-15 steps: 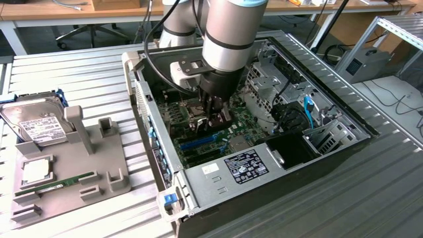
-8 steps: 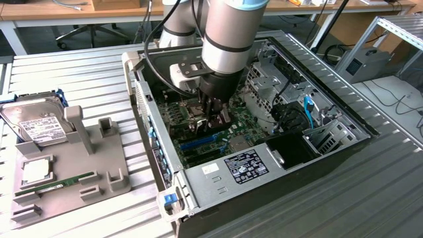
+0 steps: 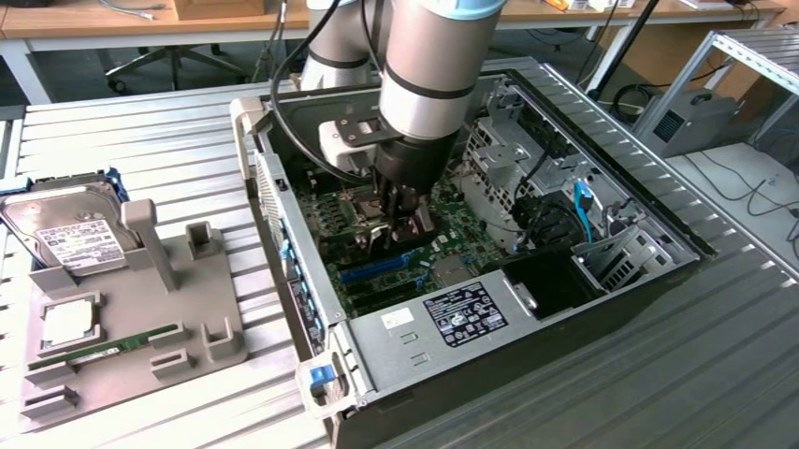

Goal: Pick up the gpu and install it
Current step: 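Insert the gpu into the slot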

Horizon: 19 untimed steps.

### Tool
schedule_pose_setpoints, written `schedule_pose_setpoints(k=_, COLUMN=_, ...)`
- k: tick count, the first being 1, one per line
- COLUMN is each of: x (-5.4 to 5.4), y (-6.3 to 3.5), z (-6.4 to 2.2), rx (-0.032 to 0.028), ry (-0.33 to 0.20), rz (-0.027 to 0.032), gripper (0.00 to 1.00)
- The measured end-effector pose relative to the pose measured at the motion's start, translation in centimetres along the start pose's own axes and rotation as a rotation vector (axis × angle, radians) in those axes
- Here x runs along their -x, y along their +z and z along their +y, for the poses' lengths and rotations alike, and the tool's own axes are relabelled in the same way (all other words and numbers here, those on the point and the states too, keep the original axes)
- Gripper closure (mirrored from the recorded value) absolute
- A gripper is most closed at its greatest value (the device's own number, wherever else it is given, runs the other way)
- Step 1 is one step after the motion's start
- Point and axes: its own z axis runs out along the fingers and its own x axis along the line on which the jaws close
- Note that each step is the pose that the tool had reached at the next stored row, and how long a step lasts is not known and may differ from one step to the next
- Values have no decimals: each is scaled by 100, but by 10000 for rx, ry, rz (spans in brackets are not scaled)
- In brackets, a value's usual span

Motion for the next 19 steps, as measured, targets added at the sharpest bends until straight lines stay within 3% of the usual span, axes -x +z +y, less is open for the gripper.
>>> schedule_pose_setpoints(k=19, x=-9, y=0, z=34, rx=1, ry=1, rz=1, gripper=73)
